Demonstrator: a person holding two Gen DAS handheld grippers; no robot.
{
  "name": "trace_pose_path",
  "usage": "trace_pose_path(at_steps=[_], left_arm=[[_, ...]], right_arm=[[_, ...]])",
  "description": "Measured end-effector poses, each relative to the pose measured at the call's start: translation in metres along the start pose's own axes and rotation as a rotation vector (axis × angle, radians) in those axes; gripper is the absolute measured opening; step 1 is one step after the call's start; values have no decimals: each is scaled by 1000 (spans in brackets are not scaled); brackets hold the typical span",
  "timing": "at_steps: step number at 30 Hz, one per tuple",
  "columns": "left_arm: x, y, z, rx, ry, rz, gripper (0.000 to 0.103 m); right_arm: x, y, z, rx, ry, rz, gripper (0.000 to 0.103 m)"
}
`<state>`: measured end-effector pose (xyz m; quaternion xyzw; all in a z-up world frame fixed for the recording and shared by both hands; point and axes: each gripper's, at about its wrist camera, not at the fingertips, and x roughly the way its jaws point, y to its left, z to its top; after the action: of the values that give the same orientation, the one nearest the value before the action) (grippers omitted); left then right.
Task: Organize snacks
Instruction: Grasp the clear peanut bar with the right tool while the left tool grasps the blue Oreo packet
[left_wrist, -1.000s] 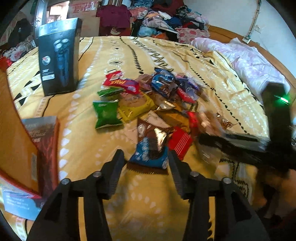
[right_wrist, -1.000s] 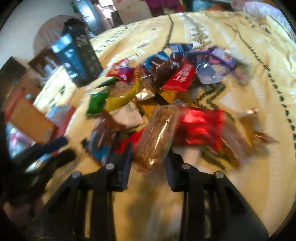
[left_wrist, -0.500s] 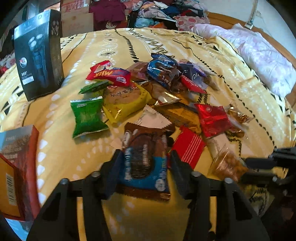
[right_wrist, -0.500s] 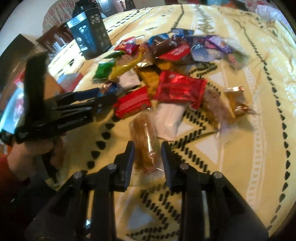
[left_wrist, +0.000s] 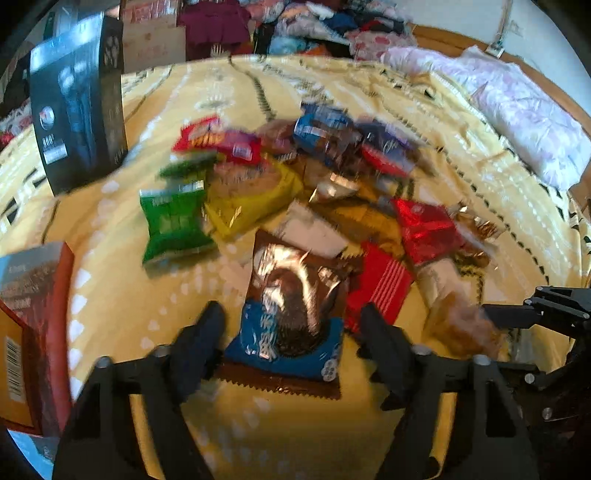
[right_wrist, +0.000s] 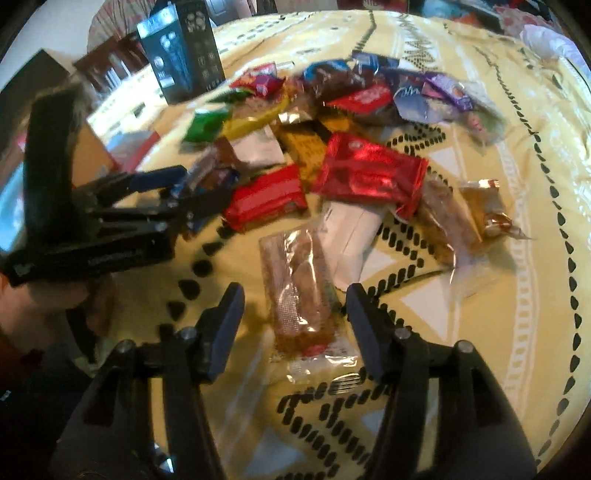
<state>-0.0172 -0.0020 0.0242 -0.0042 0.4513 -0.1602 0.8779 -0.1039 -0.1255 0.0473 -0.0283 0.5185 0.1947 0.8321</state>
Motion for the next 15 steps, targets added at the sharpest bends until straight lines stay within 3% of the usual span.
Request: trace_pose_path(at_steps=[2, 4, 12, 15], left_arm=[[1, 2, -2, -4, -2, 19, 50], [-2, 0, -2, 2, -1, 24, 45], [-36, -5, 4, 8, -47, 84, 45], [-61, -11, 9, 21, -72, 140, 45]], right_arm=[[6, -2, -2, -2, 8, -23, 42], [5, -5, -5, 19, -7, -19, 38], [-25, -6, -8, 61, -95, -16, 34], [-41, -6, -7, 82, -133, -15, 34]])
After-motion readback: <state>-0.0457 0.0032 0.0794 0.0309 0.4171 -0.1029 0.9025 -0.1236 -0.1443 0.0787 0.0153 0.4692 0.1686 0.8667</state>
